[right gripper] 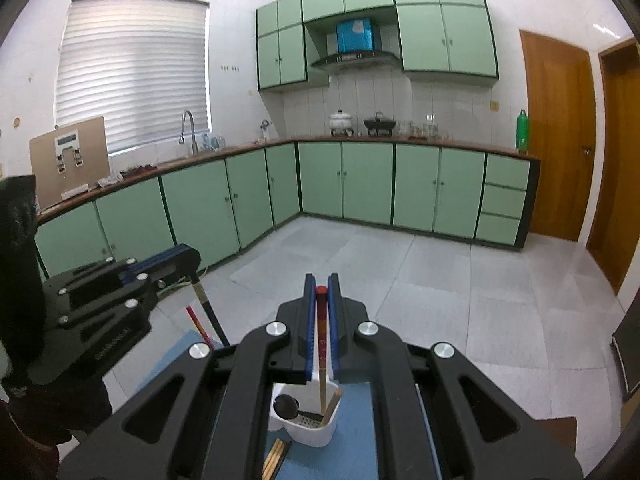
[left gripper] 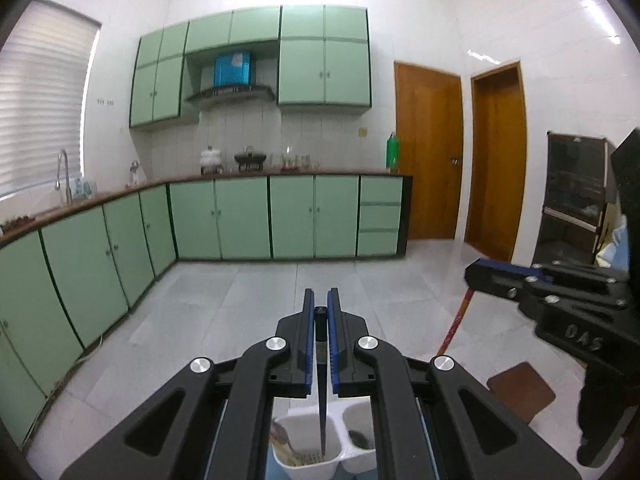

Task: Organize utensils
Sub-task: 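Drop both chopsticks into the caddy by opening both tools, then move both open tools back to the remaining chopsticks on the mat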

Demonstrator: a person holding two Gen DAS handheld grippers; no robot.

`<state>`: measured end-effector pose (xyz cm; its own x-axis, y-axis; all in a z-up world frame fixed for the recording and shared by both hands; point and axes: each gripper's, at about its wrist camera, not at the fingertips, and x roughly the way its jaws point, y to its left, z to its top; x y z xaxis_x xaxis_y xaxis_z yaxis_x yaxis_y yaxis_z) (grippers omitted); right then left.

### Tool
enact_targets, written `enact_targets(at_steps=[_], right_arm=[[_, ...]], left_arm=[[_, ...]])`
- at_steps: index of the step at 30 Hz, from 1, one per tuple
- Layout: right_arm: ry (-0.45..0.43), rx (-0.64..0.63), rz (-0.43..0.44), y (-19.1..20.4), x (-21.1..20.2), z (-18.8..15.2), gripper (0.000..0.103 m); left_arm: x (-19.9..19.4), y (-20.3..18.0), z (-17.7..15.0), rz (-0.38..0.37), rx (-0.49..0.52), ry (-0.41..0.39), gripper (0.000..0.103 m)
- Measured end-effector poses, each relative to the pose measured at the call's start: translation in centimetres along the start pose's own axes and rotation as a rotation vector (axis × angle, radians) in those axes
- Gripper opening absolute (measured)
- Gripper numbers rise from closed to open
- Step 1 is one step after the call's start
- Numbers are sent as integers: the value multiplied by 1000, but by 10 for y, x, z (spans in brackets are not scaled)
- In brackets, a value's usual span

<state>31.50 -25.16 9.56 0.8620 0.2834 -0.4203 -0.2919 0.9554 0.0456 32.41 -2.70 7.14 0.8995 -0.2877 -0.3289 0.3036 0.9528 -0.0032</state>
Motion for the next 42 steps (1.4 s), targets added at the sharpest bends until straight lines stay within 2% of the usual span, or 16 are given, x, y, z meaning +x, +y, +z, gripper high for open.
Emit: enact_targets(at_steps=[4, 6, 8, 11, 14, 19, 21, 22, 24, 26, 29, 33, 42], right_arm=[[41, -4, 7, 3, 12, -13, 7], [48, 6, 3, 3, 12, -18, 20], [39, 19, -1, 2, 8, -21, 22], [8, 40, -10, -2, -6, -20, 32], [-31, 52, -20, -4, -25, -17, 37], [-96, 49, -35, -5, -66, -25, 50], [-113, 44, -46, -4, -80, -33, 64], [-122, 36, -50, 0, -90, -42, 68], [-133, 23, -62, 5, -103, -56, 85], [-140, 21, -73, 11, -115, -74, 91], [-123, 38, -60, 19, -126, -104, 97], [-73, 70, -61, 28, -130, -141, 97], [139, 112, -81, 46, -106, -227, 97]], left_arm=[[15, 5, -18, -4, -4, 69, 6], [17, 6, -22, -7, -11, 86, 7], [12, 6, -24, -15, -15, 86, 8], [4, 7, -19, -14, -12, 72, 17], [-12, 7, -16, -13, -16, 58, 22], [-51, 2, -19, -12, -12, 16, 37], [-66, -1, -26, -9, -15, 11, 47], [-71, -1, -29, -9, -18, 10, 49], [-85, -2, -42, -15, -34, 10, 55], [-98, -3, -58, -9, -51, 16, 62], [-112, -5, -88, -1, -67, 40, 67], [-122, -2, -125, 11, -94, 95, 69], [-123, 2, -208, 65, -123, 279, 69]])
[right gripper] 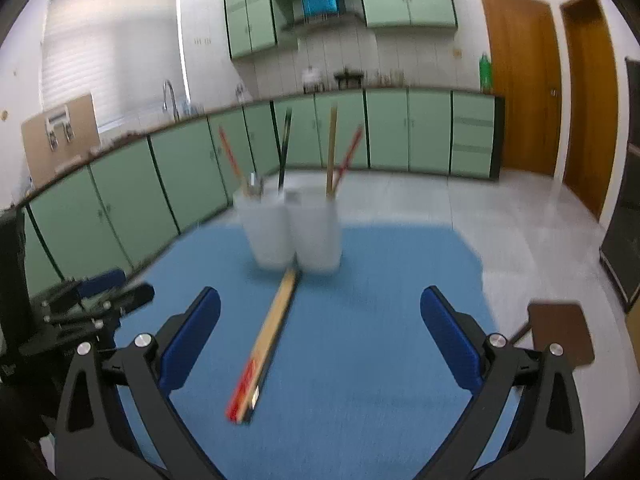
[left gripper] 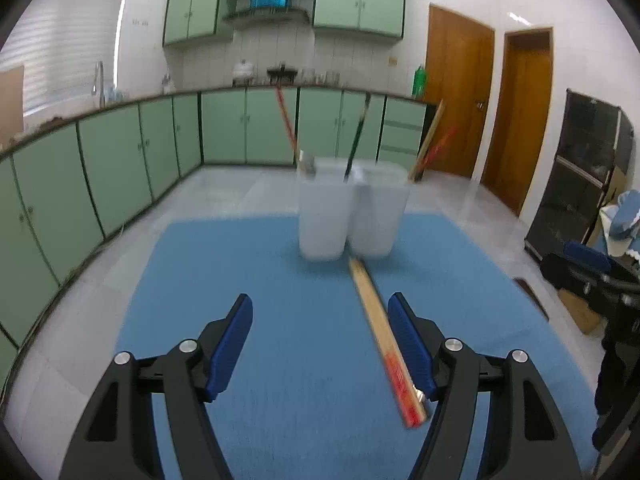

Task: Organize utensils
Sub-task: 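Move both open tools back to the remaining chopsticks on the mat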

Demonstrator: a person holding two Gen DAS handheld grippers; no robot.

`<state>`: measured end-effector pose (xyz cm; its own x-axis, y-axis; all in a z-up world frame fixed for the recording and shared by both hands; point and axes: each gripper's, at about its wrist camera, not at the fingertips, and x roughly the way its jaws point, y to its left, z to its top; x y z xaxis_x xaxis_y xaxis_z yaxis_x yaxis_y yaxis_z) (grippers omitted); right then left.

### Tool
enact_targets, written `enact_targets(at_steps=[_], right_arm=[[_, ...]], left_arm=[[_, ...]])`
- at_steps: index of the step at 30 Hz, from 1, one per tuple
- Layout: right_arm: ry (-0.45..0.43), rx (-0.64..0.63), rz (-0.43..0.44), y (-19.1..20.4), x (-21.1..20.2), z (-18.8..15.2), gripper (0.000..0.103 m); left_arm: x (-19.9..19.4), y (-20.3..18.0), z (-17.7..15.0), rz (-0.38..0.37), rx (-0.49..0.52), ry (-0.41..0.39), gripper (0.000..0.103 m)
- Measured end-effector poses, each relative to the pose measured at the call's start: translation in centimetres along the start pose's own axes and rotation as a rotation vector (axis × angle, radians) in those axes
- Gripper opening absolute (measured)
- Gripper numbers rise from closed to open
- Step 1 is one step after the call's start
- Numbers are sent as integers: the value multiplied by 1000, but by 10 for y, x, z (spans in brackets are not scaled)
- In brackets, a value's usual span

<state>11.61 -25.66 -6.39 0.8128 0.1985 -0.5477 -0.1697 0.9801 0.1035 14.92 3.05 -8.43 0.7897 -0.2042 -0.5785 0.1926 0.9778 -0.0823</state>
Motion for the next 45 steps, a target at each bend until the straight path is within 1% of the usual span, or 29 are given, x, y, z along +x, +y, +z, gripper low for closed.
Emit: enact_targets(at_steps=[4, 6, 9, 12, 16, 20, 27, 32, 35, 36, 40, 41, 44, 45], right_arm=[[83, 0, -3, 9, 16, -35, 97], [116, -3, -8, 14, 24, -46, 97], [172, 4, 10, 18, 33, -61, 97], [222, -17, 3, 25, 43, -73, 97], [279, -38, 5, 33, 56, -80, 97], [299, -55, 3, 40, 63, -81, 97], [362, -78, -38, 44, 77, -82, 97], [367, -66, -79, 41, 79, -80, 97], [351, -52, -125, 32, 73, -81, 97], [343, -47, -126, 30, 71, -81, 97], [297, -49, -64, 31, 61, -82, 97], [293, -54, -48, 33, 60, -83, 94], [310, -68, -4, 42, 61, -86, 72], [321, -68, 4, 43, 63, -87, 67]], left_arm=[[13, 0, -21, 9, -11, 65, 69], [20, -1, -33, 15, -11, 98, 69], [26, -1, -43, 18, -12, 135, 69], [28, 1, -50, 25, -10, 158, 69], [30, 5, -56, 32, -9, 175, 69], [31, 7, -58, 40, -9, 183, 69], [35, 8, -59, 38, -17, 195, 69], [40, 4, -62, 31, -16, 208, 69], [42, 2, -64, 30, -15, 212, 69], [43, 2, -64, 30, -16, 213, 69], [44, 4, -64, 33, -27, 214, 69], [44, 4, -64, 34, -30, 214, 69], [43, 6, -65, 36, -33, 213, 69], [43, 6, -65, 38, -33, 212, 69]])
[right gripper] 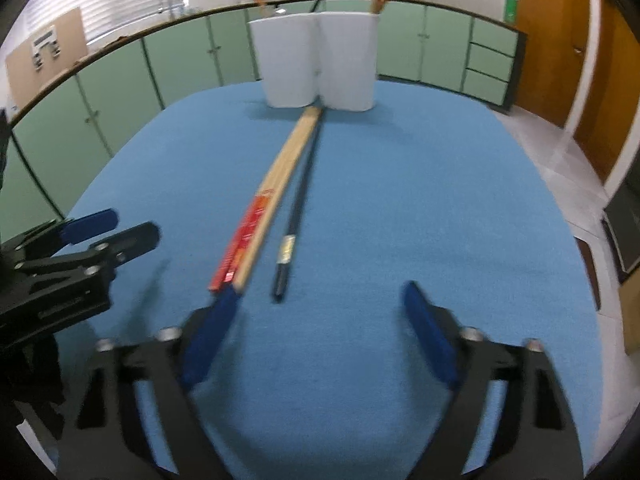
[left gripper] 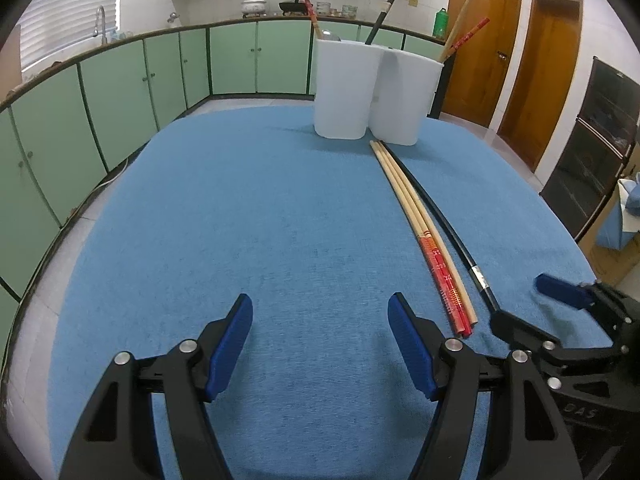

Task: Organize utensils
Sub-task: 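Move both open tools back to the remaining chopsticks on the mat, then grasp the black chopstick with silver band using the right tool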

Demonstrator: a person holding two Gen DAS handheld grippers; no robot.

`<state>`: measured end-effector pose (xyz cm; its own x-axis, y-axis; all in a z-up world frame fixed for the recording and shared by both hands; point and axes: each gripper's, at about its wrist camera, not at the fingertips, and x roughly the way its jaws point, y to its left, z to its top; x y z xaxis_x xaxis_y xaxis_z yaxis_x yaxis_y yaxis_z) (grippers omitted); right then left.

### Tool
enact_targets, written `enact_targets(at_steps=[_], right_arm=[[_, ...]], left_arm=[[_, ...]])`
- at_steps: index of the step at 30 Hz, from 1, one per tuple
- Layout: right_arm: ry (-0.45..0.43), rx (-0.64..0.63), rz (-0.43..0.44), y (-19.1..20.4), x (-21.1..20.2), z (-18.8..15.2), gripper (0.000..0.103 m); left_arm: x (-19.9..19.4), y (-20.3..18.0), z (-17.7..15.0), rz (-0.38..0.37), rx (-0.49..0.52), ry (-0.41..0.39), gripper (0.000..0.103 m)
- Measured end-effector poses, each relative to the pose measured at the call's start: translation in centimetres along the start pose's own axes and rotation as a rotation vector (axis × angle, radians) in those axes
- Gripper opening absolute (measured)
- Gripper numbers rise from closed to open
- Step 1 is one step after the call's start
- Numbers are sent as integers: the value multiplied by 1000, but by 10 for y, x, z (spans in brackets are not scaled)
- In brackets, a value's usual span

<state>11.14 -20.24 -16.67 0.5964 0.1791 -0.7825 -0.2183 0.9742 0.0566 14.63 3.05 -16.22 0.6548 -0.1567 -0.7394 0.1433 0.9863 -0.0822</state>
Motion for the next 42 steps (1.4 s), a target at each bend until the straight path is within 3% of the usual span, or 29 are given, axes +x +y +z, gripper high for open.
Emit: enact_targets(at_steps=[5, 8, 14, 29, 42], right_arm=[[3, 3, 2, 5, 1, 2, 45], [3, -5, -4, 8, 3, 4, 38], [4, -17, 21, 13, 2, 2, 6], [-7, 74, -10, -29, -10, -7, 6], [-6, 83, 5, -32, -9, -7, 6]], left_arm=[[0, 1, -1, 0, -1, 0, 69], [0, 0, -1, -2, 0, 1, 69], [3, -7, -1, -6, 13, 15, 70], [7, -45, -3, -104, 78, 52, 71], [15, -47, -6, -39, 95, 78, 75]])
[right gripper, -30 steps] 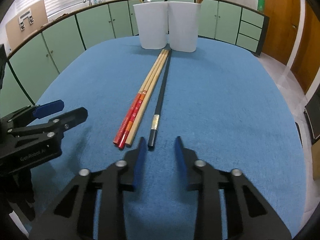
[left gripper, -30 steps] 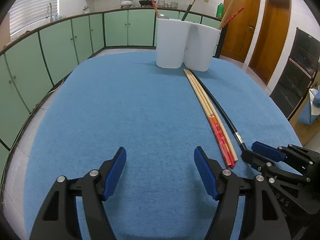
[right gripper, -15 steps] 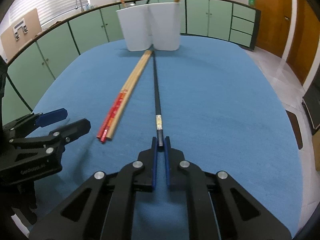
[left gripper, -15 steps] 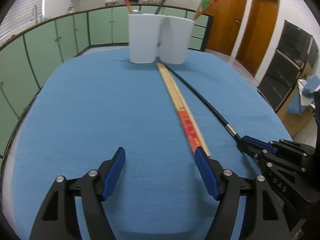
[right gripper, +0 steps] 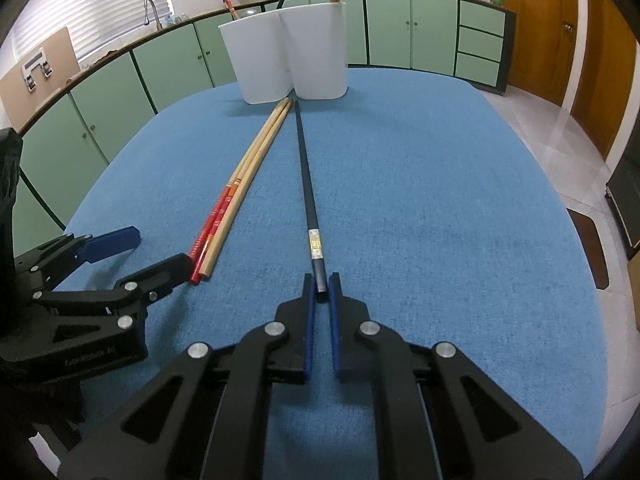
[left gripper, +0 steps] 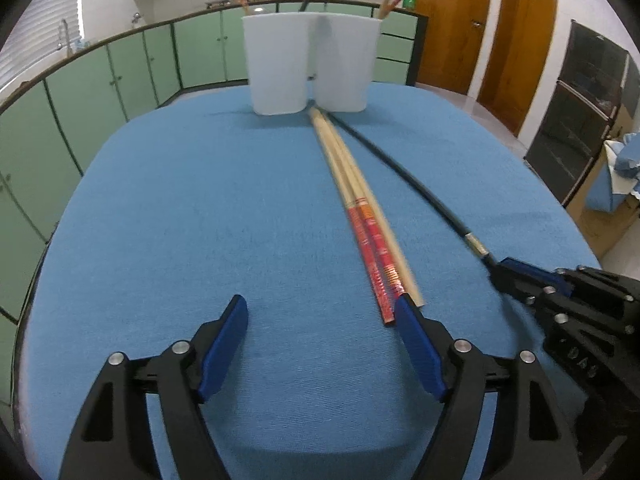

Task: Organize utensils
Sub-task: 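Grasp the black chopstick with silver band using the right tool, then grasp a red-patterned chopstick with the left tool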

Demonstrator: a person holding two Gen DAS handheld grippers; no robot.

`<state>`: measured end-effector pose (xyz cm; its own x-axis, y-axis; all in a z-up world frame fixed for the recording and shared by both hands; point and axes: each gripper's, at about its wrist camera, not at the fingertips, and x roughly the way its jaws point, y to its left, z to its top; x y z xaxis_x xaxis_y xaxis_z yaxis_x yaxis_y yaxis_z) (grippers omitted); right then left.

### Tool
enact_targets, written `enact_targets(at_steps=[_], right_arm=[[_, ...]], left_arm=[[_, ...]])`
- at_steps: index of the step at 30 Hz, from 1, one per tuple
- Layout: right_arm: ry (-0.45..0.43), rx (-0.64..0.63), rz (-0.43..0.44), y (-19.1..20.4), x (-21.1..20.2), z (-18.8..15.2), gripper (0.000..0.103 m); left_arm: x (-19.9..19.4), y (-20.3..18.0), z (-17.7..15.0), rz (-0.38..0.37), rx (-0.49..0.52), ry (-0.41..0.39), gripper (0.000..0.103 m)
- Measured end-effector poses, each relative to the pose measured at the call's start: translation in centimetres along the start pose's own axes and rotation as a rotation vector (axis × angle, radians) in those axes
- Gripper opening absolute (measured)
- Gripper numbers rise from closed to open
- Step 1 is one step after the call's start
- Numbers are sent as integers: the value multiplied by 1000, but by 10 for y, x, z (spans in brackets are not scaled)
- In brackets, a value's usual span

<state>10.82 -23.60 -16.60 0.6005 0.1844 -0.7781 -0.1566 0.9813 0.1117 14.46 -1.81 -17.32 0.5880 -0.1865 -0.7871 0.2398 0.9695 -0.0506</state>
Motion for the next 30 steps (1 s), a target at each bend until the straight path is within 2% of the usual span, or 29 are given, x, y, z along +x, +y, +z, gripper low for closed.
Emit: enact_targets(at_steps=[3, 6, 17, 19, 21, 22, 24, 27, 30], right_arm=[[0, 2, 3, -1, 0, 0, 6], [0, 0, 5, -1, 0, 0, 8], [4, -28, 41, -5, 1, 2, 10], [5, -37, 48, -5, 1, 1, 12], [5, -42, 49, -3, 1, 1, 12], [5, -44, 49, -3, 1, 1, 11], [5, -46, 55, -3, 2, 1, 7], [3, -46, 58, -2, 2, 1, 6], [0, -44, 61, -2, 1, 1, 6]], left_arm=[[-3, 10, -2, 24, -16, -2, 75], [-7, 15, -3, 16, -32, -6, 74], [0, 7, 1, 14, -24, 1, 74], [0, 6, 1, 23, -19, 3, 71], [-1, 4, 1, 25, -16, -2, 56], [-1, 3, 1, 21, -13, -5, 52], [-1, 1, 1, 12, -8, -11, 30], [-1, -3, 1, -3, 2, -14, 12], [-1, -5, 0, -8, 4, -15, 6]])
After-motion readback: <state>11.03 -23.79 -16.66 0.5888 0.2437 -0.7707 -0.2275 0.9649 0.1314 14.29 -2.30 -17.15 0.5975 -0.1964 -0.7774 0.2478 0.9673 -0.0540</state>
